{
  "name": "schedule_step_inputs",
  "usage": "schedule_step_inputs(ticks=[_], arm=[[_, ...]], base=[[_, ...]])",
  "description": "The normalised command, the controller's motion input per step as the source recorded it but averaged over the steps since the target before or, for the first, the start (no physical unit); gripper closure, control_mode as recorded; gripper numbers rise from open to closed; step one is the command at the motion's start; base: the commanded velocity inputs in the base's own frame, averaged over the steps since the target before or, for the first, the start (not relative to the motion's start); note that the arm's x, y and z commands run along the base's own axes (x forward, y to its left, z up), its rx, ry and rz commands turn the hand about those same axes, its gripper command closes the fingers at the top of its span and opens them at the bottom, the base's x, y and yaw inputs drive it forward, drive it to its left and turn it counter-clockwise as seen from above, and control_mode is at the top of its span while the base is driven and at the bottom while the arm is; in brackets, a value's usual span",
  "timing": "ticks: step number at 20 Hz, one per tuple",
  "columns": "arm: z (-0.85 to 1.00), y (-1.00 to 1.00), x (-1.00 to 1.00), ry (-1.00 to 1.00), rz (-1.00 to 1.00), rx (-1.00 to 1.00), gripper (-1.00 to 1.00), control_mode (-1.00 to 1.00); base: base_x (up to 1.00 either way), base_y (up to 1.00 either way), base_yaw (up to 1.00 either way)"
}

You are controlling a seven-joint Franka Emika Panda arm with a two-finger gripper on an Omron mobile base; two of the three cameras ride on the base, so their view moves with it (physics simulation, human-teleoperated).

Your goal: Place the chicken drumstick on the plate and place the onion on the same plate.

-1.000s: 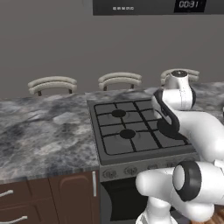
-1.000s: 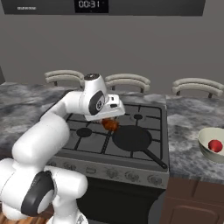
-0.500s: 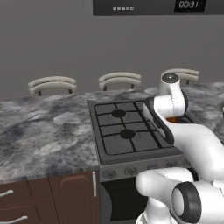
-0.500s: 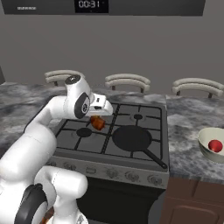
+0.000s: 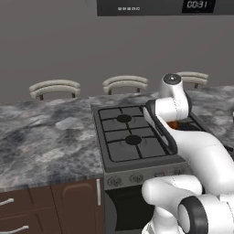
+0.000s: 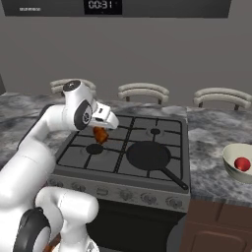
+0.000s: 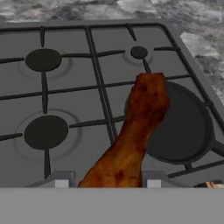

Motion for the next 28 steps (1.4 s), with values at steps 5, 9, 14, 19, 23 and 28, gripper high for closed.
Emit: schedule_step_inputs(ticks=[5, 9, 14, 19, 23, 28], arm=[[0.12, 0.04, -0.2, 0.0, -0.01, 0.05, 1.0, -1.0], [0.0, 0.05, -0.12, 0.0, 0.0, 0.05, 1.0, -1.0], [0.0, 0.21, -0.01, 0.02, 0.01, 0.03, 1.0, -1.0], [0.0, 0.23, -0.05, 0.04, 0.01, 0.01, 1.0, -1.0], [0.0, 0.02, -0.15, 0.0, 0.02, 0.0, 1.0, -1.0], [0.0, 0.0, -0.18, 0.0, 0.04, 0.0, 1.0, -1.0]], base=[[0.0, 0.0, 0.0], [0.0, 0.0, 0.0], [0.0, 0.0, 0.0], [0.0, 0.0, 0.0], [0.0, 0.0, 0.0], [0.0, 0.0, 0.0]])
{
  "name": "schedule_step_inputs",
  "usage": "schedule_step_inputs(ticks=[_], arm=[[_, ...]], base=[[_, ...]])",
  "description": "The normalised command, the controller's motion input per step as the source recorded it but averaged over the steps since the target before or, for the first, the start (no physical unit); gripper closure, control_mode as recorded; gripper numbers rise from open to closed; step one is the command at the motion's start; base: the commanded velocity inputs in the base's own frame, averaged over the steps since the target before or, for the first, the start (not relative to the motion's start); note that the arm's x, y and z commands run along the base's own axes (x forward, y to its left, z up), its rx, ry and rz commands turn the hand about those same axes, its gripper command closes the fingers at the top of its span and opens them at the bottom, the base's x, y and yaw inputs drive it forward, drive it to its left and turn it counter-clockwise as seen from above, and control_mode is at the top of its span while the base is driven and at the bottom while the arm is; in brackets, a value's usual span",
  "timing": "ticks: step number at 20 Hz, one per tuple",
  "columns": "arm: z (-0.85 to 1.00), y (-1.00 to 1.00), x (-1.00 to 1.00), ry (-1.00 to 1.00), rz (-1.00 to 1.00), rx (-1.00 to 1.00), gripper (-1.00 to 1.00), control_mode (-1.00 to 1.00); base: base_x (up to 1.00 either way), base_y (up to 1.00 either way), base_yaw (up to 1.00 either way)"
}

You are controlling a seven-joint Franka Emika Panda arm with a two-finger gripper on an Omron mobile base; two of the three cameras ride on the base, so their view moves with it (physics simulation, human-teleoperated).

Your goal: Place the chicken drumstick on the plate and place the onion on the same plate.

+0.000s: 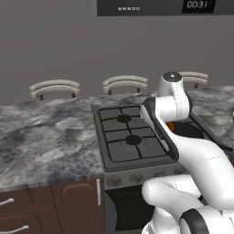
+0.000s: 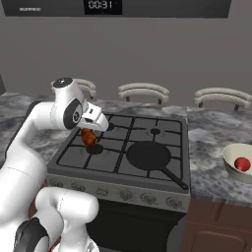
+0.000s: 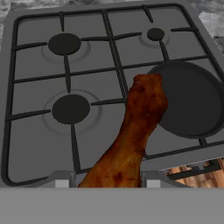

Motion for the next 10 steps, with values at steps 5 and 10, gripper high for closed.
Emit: schedule_step_inputs(ticks=[5, 10], arm=[[0.0, 0.0, -0.13, 0.0, 0.02, 0.0, 1.0, 1.0], [0.0, 0.0, 0.0, 0.0, 0.0, 0.0, 1.0, 1.0]], base=[[-0.12, 0.0, 0.02], [-0.57, -0.12, 0.01]])
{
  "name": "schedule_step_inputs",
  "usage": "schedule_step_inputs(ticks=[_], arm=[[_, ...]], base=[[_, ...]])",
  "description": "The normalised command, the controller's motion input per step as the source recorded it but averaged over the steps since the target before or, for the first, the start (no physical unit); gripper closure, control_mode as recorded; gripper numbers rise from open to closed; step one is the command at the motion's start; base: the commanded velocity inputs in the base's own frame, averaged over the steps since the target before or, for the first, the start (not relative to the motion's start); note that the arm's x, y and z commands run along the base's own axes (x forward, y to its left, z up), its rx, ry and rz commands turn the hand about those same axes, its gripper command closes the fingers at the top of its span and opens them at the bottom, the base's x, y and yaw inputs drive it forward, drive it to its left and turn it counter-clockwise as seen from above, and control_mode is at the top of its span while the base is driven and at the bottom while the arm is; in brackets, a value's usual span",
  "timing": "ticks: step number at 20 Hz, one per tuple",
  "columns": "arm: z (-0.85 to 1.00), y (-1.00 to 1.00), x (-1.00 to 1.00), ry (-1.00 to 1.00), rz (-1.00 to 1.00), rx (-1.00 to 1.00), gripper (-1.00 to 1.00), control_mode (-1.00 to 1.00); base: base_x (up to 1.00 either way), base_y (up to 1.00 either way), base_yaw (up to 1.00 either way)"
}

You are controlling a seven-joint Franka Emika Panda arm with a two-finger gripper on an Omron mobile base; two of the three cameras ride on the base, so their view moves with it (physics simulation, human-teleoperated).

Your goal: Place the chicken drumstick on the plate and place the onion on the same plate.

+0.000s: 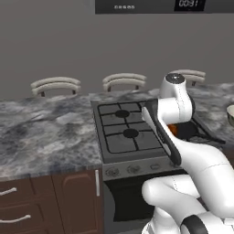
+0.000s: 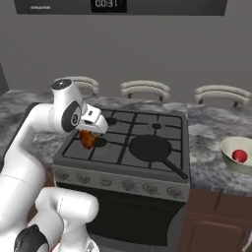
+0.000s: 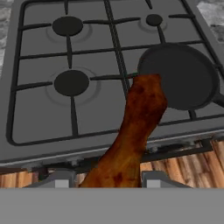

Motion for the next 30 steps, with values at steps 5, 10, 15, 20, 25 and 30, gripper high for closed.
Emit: schedule_step_inputs(ticks=[5, 10, 15, 20, 25, 30], arm=[[0.0, 0.0, 0.0, 0.0, 0.0, 0.0, 1.0, 1.0], [0.0, 0.0, 0.0, 0.0, 0.0, 0.0, 1.0, 1.0], [0.0, 0.0, 0.0, 0.0, 0.0, 0.0, 1.0, 1.0], [0.0, 0.0, 0.0, 0.0, 0.0, 0.0, 1.0, 1.0], [0.0, 0.0, 0.0, 0.0, 0.0, 0.0, 1.0, 1.0], [0.0, 0.0, 0.0, 0.0, 0.0, 0.0, 1.0, 1.0]], base=[[-0.66, -0.51, 0.0], [-0.51, -0.82, 0.0], [-0.16, -0.91, 0.0], [-0.01, -0.89, 0.0], [0.0, -0.77, 0.0], [0.0, -0.72, 0.0]])
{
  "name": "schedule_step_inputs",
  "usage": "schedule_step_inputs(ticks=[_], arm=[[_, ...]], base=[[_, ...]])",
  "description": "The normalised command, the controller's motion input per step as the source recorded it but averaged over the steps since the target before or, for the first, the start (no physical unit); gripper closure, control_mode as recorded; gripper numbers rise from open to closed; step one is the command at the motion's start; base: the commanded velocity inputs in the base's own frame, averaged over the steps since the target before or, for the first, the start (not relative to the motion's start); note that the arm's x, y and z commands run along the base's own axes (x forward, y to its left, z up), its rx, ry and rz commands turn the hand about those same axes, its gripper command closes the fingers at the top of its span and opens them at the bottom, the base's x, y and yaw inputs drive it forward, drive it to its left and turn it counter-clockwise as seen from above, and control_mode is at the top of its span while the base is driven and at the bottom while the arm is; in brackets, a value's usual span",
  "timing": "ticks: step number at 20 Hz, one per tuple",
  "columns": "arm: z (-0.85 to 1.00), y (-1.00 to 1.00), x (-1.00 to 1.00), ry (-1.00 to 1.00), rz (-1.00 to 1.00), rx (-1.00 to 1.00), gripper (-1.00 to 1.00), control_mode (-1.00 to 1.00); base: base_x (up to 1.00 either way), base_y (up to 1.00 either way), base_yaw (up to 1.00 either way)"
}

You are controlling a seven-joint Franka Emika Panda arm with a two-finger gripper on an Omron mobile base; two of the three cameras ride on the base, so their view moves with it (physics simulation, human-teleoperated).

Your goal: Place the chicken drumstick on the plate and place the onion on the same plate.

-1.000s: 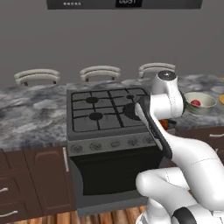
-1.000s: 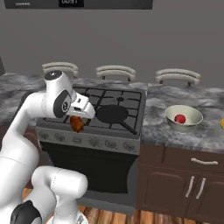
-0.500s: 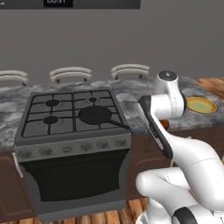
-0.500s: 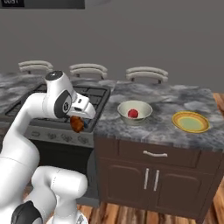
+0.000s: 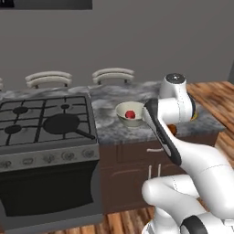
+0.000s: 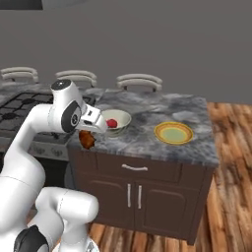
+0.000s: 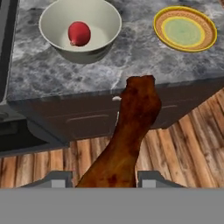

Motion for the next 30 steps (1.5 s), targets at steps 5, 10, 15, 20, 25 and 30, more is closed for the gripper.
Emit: schedule_step_inputs(ticks=[5, 10, 15, 20, 25, 30], arm=[[0.0, 0.0, 0.0, 0.0, 0.0, 0.0, 1.0, 1.0], [0.0, 0.0, 0.0, 0.0, 0.0, 0.0, 1.0, 1.0], [0.0, 0.0, 0.0, 0.0, 0.0, 0.0, 1.0, 1.0], [0.0, 0.0, 0.0, 0.0, 0.0, 0.0, 1.0, 1.0], [0.0, 0.0, 0.0, 0.0, 0.0, 0.0, 1.0, 1.0], [0.0, 0.0, 0.0, 0.0, 0.0, 0.0, 1.0, 1.0]], base=[[0.0, -0.59, 0.0], [0.0, -0.56, -0.01], [0.37, -0.35, -0.01], [0.68, 0.0, 0.0], [0.77, 0.07, 0.0], [0.56, 0.0, -0.01]])
